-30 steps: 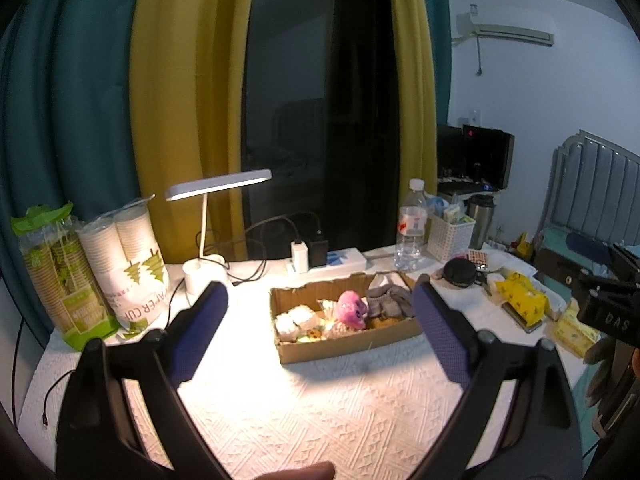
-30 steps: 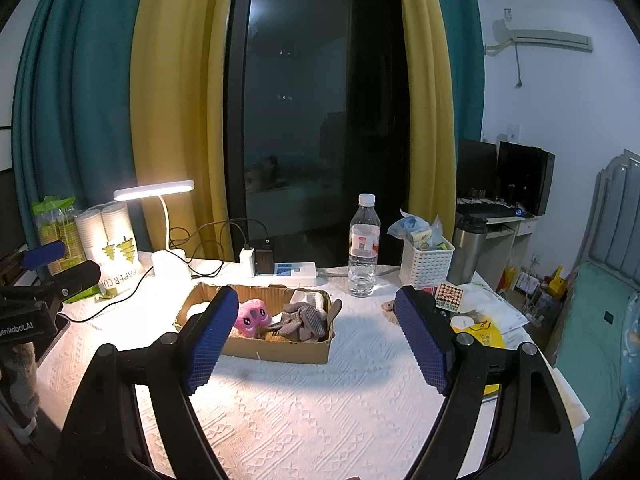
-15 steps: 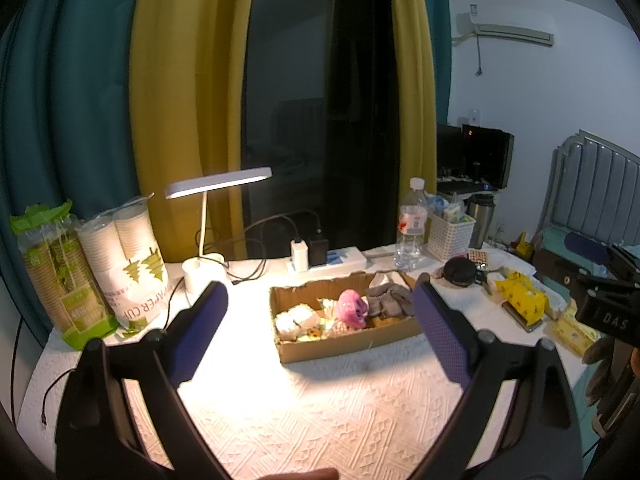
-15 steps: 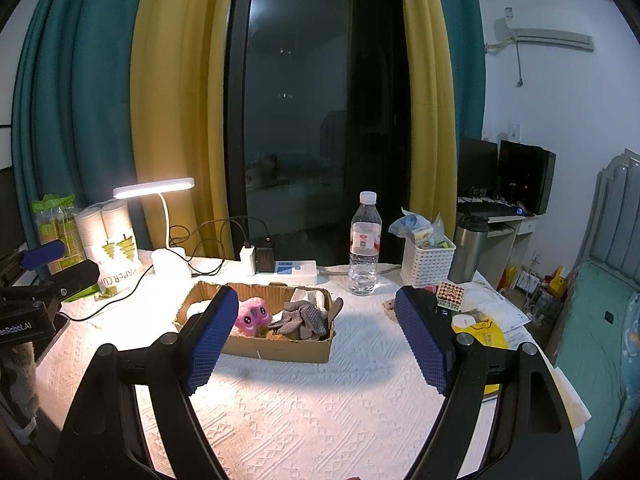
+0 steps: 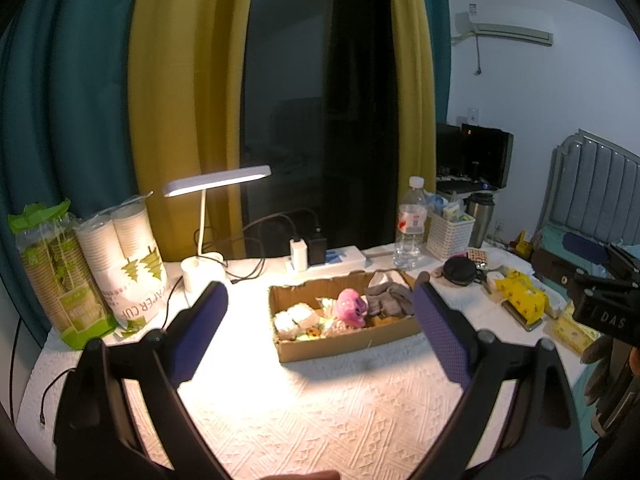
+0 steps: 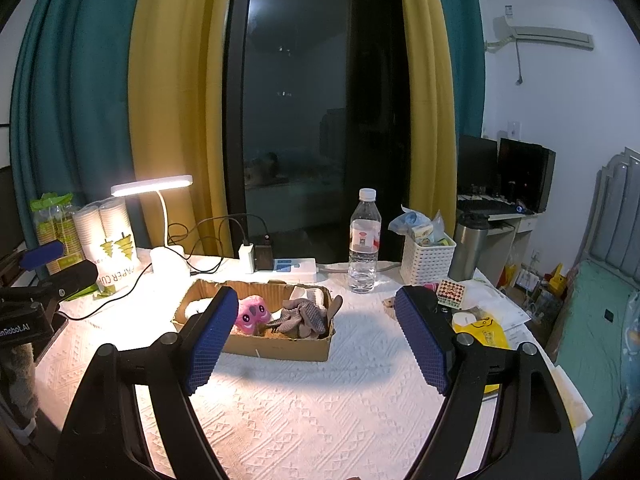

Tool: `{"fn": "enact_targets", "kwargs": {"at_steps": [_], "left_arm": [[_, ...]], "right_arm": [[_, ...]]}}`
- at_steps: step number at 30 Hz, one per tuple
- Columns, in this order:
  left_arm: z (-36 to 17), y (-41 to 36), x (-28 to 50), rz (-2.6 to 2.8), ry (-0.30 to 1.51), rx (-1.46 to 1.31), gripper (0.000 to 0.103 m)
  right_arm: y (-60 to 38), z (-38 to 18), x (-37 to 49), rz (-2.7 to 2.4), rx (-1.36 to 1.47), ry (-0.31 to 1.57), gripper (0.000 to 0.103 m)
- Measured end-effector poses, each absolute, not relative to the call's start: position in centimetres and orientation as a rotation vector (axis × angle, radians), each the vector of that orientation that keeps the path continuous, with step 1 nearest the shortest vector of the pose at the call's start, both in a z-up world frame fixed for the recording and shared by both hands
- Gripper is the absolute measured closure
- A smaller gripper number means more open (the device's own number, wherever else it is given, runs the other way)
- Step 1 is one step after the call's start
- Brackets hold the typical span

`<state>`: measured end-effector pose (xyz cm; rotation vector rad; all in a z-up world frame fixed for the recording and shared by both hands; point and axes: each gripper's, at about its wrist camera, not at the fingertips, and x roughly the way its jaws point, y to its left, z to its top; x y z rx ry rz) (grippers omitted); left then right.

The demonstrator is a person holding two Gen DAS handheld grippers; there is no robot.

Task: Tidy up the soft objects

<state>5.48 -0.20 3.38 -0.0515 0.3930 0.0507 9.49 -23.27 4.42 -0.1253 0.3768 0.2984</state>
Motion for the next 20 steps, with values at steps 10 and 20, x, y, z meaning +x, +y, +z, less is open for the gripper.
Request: {"fn": "enact_targets", "kwargs": {"at_steps": [10, 20], "left_arm": [[3.4, -0.19, 5.49, 0.05, 0.394, -0.051, 0.009], [3.3, -0.45, 5.79, 0.041, 0.397, -0.042, 0.009]], "right_arm": [[-23.2, 4.32, 9.64, 0.299, -0.126, 0.38, 0.02], [-23.17, 3.89, 9.66, 0.303, -0.123, 0.389, 0.02]]}}
